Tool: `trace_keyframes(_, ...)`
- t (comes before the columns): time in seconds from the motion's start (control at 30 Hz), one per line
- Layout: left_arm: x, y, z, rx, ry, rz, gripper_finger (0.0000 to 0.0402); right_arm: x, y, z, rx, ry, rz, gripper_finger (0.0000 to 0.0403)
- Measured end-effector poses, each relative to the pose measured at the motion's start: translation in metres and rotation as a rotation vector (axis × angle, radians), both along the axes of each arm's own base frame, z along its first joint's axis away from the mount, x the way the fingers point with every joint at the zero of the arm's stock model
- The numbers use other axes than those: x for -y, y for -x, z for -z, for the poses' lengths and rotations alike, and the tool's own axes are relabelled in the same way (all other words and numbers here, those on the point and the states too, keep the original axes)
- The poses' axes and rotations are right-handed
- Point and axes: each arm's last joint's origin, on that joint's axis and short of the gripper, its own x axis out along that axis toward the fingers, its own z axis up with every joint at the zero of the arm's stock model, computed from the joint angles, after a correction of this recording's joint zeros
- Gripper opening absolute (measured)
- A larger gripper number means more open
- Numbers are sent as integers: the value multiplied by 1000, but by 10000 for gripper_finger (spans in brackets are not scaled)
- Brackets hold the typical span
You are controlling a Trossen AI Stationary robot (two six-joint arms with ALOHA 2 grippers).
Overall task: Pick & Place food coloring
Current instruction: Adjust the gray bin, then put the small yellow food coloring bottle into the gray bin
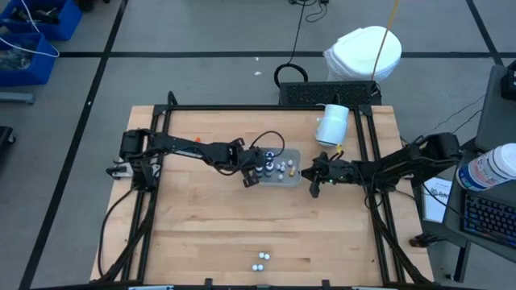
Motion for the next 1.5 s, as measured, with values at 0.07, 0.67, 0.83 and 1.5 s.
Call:
trace_keyframes(0.07, 2, 1, 1, -11, 2, 4, 3, 0, -1, 1, -3, 0, 4, 0)
trace_keyframes(0.67, 24, 17, -22, -52, 17, 63, 14, 1, 6, 0, -58, 0, 28, 0)
trace_keyframes(0.83, 23, 40, -57, -39, -4, 79, 6, 1, 7, 0, -72, 7, 51, 0)
trace_keyframes(1.5, -71, 170, -38, -295, 162, -392, 55, 1, 12, -1, -104, 1, 23, 0)
